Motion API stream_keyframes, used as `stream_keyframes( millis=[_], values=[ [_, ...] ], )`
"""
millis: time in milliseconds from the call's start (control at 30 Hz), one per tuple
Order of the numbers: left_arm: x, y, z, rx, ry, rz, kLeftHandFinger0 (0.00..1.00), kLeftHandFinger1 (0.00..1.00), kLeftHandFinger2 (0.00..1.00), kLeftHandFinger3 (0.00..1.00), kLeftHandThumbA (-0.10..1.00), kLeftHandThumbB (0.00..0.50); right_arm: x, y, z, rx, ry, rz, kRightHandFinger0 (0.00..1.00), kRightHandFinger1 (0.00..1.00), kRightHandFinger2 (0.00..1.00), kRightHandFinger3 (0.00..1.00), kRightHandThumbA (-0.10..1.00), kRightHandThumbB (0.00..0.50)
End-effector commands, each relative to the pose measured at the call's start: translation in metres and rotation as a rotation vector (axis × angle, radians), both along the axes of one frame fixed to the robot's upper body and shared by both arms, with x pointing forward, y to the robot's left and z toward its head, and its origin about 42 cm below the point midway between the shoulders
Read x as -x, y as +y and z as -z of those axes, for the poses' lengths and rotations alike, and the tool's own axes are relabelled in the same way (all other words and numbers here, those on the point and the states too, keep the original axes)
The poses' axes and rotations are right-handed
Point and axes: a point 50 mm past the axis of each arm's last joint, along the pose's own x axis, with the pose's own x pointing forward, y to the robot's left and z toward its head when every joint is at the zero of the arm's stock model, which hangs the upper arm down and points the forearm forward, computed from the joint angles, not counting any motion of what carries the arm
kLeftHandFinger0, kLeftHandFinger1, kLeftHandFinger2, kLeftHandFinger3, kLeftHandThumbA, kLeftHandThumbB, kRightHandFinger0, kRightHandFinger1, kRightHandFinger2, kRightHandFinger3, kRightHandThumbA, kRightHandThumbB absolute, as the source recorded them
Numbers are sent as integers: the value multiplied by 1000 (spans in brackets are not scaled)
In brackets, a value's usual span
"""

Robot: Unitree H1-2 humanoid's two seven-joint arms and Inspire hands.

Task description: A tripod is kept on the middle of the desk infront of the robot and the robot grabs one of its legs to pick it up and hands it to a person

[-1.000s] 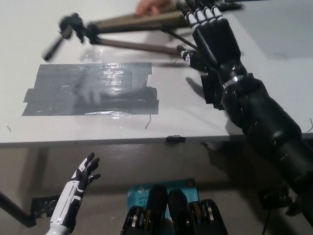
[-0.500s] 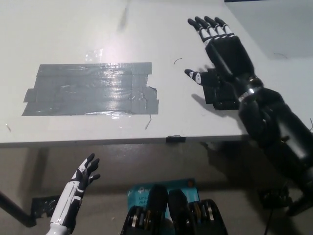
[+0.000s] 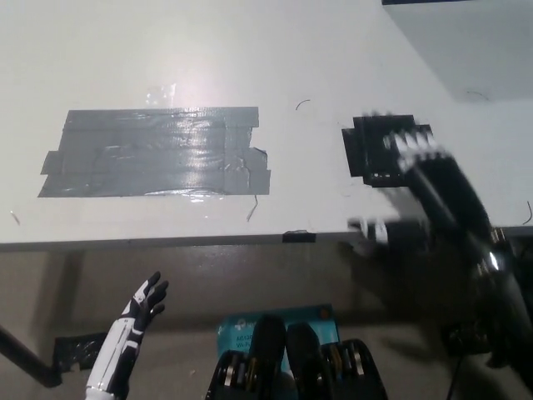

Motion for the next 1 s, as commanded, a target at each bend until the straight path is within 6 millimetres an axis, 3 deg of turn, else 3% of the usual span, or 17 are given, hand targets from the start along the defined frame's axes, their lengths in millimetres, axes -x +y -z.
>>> stream_keyframes(
  millis=[0, 133, 233, 267, 300, 333, 367, 433, 533, 700, 800, 967],
  values=[
    [33, 3, 6, -20, -26, -18, 1000, 1000, 1000, 1000, 1000, 175, 122, -20, -38, -519, 129, -283, 1000, 1000, 1000, 1000, 980, 347],
    [34, 7, 6, -19, -22, -29, 1000, 1000, 1000, 1000, 1000, 182, 110, -4, 0, -657, 213, -250, 1000, 1000, 1000, 1000, 929, 302],
    [38, 10, 5, 8, -5, -38, 1000, 1000, 1000, 1000, 1000, 166, 104, 13, 56, -947, 409, -161, 1000, 1000, 1000, 1000, 811, 257],
    [38, 10, 6, 8, -4, -37, 1000, 1000, 1000, 1000, 1000, 165, 104, 13, 58, -961, 419, -158, 1000, 1000, 1000, 1000, 806, 256],
    [34, 10, 4, 11, -16, -36, 1000, 1000, 1000, 1000, 1000, 153, 102, 16, 77, -986, 445, -111, 1000, 1000, 1000, 1000, 835, 167],
    [33, 10, 4, 12, -18, -35, 1000, 1000, 1000, 1000, 1000, 153, 102, 16, 80, -992, 450, -101, 1000, 1000, 1000, 1000, 837, 164],
    [33, 10, 5, 12, -24, -35, 1000, 1000, 1000, 1000, 1000, 147, 104, 15, 89, -1013, 470, -69, 1000, 1000, 1000, 1000, 811, 114],
    [30, 12, 3, 7, -31, -36, 1000, 1000, 1000, 1000, 1000, 153, 104, 15, 103, -1026, 488, -30, 1000, 1000, 1000, 1000, 805, 124],
    [23, 13, 1, 7, -51, -32, 1000, 1000, 1000, 1000, 1000, 137, 103, 17, 116, -1041, 519, -5, 1000, 1000, 1000, 1000, 809, 161],
    [36, 11, 8, 7, -32, -37, 1000, 1000, 1000, 1000, 1000, 159, 125, 14, 129, -1061, 569, -2, 1000, 1000, 1000, 1000, 802, 98],
    [33, 7, 7, 21, -41, -36, 1000, 1000, 1000, 1000, 1000, 156, 130, 12, 129, -1092, 593, 8, 1000, 1000, 1000, 1000, 798, 116],
    [37, 3, 8, 19, -39, -36, 1000, 1000, 1000, 1000, 1000, 185, 139, 10, 130, -1131, 621, 3, 1000, 1000, 1000, 1000, 794, 92]
  ],
)
